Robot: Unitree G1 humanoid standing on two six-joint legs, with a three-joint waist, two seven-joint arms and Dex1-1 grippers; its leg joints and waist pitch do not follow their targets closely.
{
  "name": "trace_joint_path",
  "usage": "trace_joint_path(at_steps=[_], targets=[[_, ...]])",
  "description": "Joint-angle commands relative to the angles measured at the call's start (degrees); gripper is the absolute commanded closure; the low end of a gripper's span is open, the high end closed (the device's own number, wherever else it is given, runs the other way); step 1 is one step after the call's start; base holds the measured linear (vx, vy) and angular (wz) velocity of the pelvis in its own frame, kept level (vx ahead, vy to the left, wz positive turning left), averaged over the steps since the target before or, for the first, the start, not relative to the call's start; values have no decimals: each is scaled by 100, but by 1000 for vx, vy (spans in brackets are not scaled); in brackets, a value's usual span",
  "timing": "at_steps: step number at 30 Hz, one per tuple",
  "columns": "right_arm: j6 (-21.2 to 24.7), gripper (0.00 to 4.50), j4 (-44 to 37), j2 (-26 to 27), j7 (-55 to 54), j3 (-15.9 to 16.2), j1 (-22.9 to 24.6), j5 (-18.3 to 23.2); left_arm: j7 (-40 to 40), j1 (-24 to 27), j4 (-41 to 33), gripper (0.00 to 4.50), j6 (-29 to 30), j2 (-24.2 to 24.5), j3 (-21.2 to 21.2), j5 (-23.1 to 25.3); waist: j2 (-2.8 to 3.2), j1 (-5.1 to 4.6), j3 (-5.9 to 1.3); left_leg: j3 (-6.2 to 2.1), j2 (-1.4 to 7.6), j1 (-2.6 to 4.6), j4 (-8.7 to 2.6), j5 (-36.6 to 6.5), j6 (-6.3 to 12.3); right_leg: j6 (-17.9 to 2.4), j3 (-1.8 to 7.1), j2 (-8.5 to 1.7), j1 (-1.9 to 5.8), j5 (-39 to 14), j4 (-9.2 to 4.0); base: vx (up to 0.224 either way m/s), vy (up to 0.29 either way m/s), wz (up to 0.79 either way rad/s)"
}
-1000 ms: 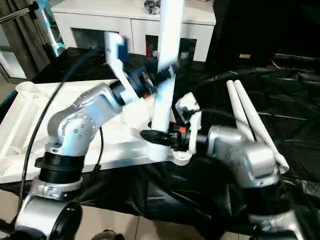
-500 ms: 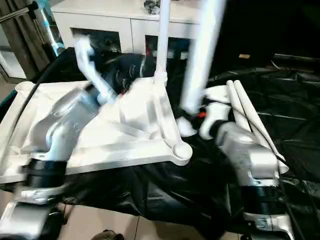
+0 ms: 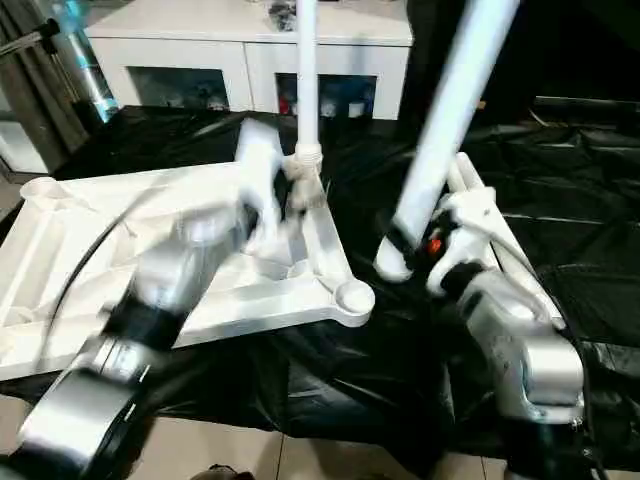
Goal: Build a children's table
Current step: Pick table leg
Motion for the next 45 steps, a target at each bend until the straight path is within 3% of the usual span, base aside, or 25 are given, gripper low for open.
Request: trace_joint_path(at_steps=[1,4,5,10,11,13,17,18,19,22,26,28,29,31,35,36,38,39,44,45], targets=[[-94,260,-68,13,44,133,-63,-116,-268,-129,-268,162,61,-149,-2,-249,-125,30,-425,-64,173,98,-374,-1393,206,-1178,117,-225,273,-1489,-482,0,0,0],[-78,260,-62,54,25,162,-89,-152,-612,-200,-559,162,145,-335,-185,-281,-127,43,-424,-59,190,83,-371,-1274,308,-1238,128,-222,277,-1328,-468,0,0,0],[-65,260,-61,51,45,172,-97,-149,-738,-234,-657,162,179,-422,-332,-236,-162,37,-425,-49,180,75,-367,-1235,360,-1232,126,-214,280,-1277,-472,0,0,0],[-151,260,94,-1,92,248,-140,-200,-948,-184,-963,162,323,-555,-646,-304,-134,41,-418,-50,198,88,-370,-1279,388,-1241,128,-228,278,-1355,-479,0,0,0],[-175,260,134,3,87,259,-165,-221,-804,-199,-879,162,301,-545,-583,-261,-224,30,-407,-42,186,77,-375,-1307,394,-1199,122,-215,290,-1436,-495,0,0,0],[-179,260,140,7,72,264,-181,-231,-666,-214,-789,162,265,-532,-490,-204,-169,34,-402,-52,180,78,-379,-1340,371,-1151,117,-224,285,-1609,-497,0,0,0],[-209,260,206,33,-131,102,-250,-261,29,-341,-212,162,-4,-273,119,10,-167,15,-392,-60,164,90,-388,-1450,287,-1002,111,-203,272,-1826,-533,0,0,0],[-209,260,206,33,-131,102,-250,-261,29,-341,-212,162,-4,-273,119,10,-170,12,-392,-61,160,85,-390,-1459,276,-971,109,-201,274,-1854,-537,0,0,0],[-216,260,294,4,-265,-42,-265,-291,-79,-215,-145,162,-143,68,77,246,-169,10,-400,-66,164,92,-392,-1448,266,-952,109,-205,273,-1834,-533,0,0,0],[-141,260,472,-88,-416,-229,-276,-302,-811,204,-202,162,-305,717,-520,751,-153,-10,-413,-81,169,95,-409,-1375,267,-915,120,-199,256,-1719,-515,0,0,0],[166,260,424,-178,-310,-297,-243,-164,-2430,956,-719,128,-17,1394,-1393,712,-103,21,-445,-65,207,111,-411,-1035,306,-1208,143,-200,248,-1070,-410,0,0,0],[305,260,368,-223,-212,-265,-222,-107,-2831,1178,-831,122,37,1606,-1707,743,-83,39,-463,-54,224,150,-399,-1016,323,-1341,144,-198,234,-786,-374,0,0,0],[329,260,349,-241,-162,-246,-214,-89,-2860,1285,-644,122,-160,1678,-1956,996,-89,46,-452,-42,237,158,-403,-1048,331,-1412,150,-201,223,-685,-377,0,0,0],[328,260,355,-245,-144,-242,-218,-80,-2803,1320,-398,108,-335,1665,-2085,1193,-96,60,-431,-35,233,153,-418,-1209,279,-1387,153,-215,235,-812,-391,0,0,0],[318,260,380,-259,-147,-204,-240,-80,-2770,1286,99,95,-545,1599,-2146,1499,-104,27,-397,-46,215,153,-457,-1610,51,-1140,163,-250,244,-1534,-468,0,0,0],[329,260,377,-256,-144,-202,-242,-76,-2750,1270,167,128,-526,1579,-2112,1531,-116,17,-397,-47,215,156,-456,-1637,31,-1103,165,-253,239,-1611,-480,0,0,0],[377,260,357,-257,-136,-204,-240,-66,-2795,1268,143,132,-448,1612,-2122,1524,-112,10,-399,-61,220,139,-466,-1605,27,-1105,161,-255,246,-1609,-471,0,0,0],[458,260,313,-266,-112,-220,-221,-54,-3005,1274,-32,135,-126,1744,-2223,1439,-117,5,-397,-57,221,143,-466,-1622,30,-1112,160,-259,239,-1632,-475,0,0,0],[473,260,304,-285,-74,-212,-178,-80,-3089,1304,-185,179,297,1832,-2207,1471,-84,-3,-398,-53,221,164,-458,-1652,34,-1181,162,-242,212,-1588,-470,0,0,0],[471,260,293,-271,-89,-206,-161,-86,-2978,1335,-310,186,518,1855,-2120,1478,-46,3,-402,-55,224,168,-460,-1652,17,-1203,162,-238,211,-1524,-459,0,0,0]])
